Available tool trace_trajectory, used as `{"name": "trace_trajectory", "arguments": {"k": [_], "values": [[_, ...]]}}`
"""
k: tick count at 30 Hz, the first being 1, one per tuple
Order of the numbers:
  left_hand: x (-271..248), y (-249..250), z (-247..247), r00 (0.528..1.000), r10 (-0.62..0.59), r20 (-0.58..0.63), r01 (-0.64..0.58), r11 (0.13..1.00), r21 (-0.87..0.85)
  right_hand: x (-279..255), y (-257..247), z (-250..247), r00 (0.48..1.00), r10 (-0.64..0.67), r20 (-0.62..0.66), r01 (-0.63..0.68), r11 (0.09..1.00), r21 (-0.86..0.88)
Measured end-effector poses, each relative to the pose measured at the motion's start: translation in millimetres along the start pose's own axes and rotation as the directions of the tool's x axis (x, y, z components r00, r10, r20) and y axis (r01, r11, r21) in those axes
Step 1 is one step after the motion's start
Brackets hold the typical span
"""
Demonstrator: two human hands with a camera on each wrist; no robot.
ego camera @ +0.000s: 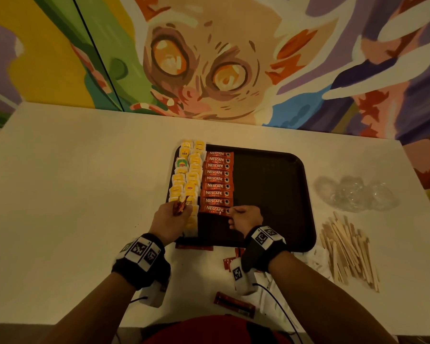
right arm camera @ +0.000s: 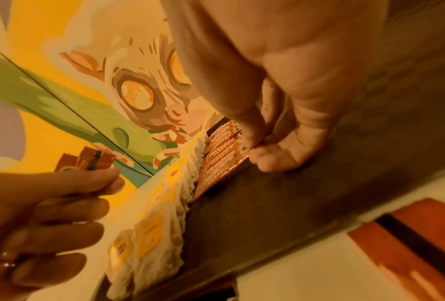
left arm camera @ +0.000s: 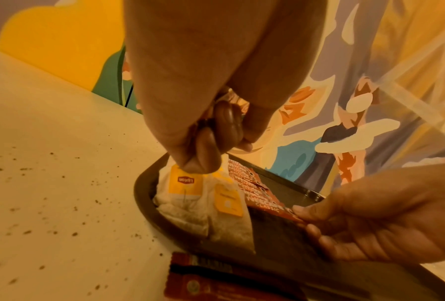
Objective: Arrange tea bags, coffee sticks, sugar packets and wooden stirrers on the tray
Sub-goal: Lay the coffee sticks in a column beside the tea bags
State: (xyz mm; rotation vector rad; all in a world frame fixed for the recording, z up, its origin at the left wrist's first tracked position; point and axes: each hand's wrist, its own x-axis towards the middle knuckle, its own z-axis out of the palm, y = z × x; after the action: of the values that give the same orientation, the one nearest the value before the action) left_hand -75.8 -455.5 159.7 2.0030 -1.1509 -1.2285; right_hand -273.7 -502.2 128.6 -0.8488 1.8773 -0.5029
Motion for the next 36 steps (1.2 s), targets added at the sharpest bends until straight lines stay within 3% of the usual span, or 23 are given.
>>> {"name": "trace_trajectory", "arguments": {"k": [5,12,24,36], "values": [[-1,0,-1,1.0,-0.007,0.028,0.008,1.0,-0.013,3,-3,3,0.999,-0.014,-0.033,0.011,0.994,-0.11],[-5,3,-1,0.999,0.002,0.039,-0.001,1.0,-0.021,6,-2,5,0.999,-0.025,-0.042,0.022,0.997,-0.07],[-13,7,-1,0.994,0.007,0.109,-0.005,1.0,-0.015,12,-4,4,0.997,-0.04,-0.066,0.028,0.983,-0.182],[-18,12,-2,0.991,0.019,0.131,-0.013,0.999,-0.04,15,-4,12,0.996,-0.033,-0.084,0.018,0.983,-0.18]]}}
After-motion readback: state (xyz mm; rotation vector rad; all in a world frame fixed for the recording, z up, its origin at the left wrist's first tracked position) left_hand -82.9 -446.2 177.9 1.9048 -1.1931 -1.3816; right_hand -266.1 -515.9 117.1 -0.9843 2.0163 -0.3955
